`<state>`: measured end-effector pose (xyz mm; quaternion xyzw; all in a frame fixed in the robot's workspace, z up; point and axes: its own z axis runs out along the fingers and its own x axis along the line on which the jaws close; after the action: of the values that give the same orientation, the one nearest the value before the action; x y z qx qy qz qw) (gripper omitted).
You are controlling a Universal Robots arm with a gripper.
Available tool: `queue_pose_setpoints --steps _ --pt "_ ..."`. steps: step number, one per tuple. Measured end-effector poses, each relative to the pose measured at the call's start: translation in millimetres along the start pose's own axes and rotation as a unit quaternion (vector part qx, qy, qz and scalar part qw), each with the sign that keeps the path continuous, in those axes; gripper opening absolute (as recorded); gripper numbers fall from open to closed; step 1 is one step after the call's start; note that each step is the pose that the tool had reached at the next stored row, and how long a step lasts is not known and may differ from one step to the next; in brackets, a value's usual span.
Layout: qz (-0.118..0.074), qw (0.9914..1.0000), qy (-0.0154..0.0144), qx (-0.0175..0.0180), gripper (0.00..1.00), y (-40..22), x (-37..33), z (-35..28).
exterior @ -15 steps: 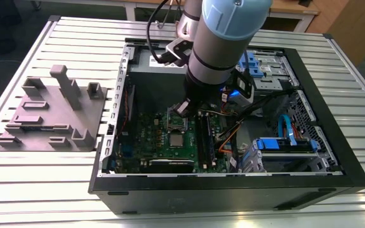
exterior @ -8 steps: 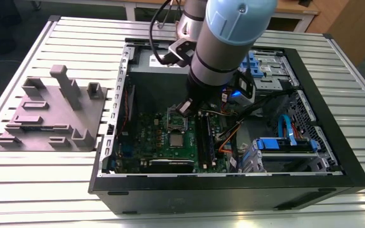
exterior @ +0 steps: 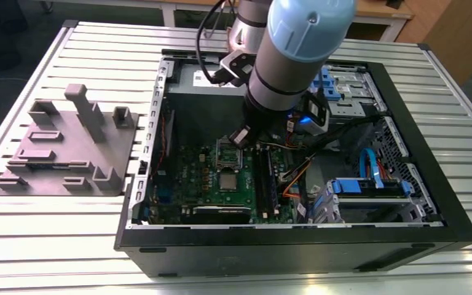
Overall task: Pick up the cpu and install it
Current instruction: 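Close the cpu cover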
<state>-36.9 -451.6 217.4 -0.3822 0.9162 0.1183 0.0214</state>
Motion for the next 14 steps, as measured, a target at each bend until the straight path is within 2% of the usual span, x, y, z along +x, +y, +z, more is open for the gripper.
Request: queue_pose_setpoints --steps 7,14 --pt "0.000 1.00000 0.0000 0.0000 0.10 3.7 -4.5 8.5" --pt "0.000 1.00000 0.0000 0.0000 0.10 5.5 -6.7 14.0"
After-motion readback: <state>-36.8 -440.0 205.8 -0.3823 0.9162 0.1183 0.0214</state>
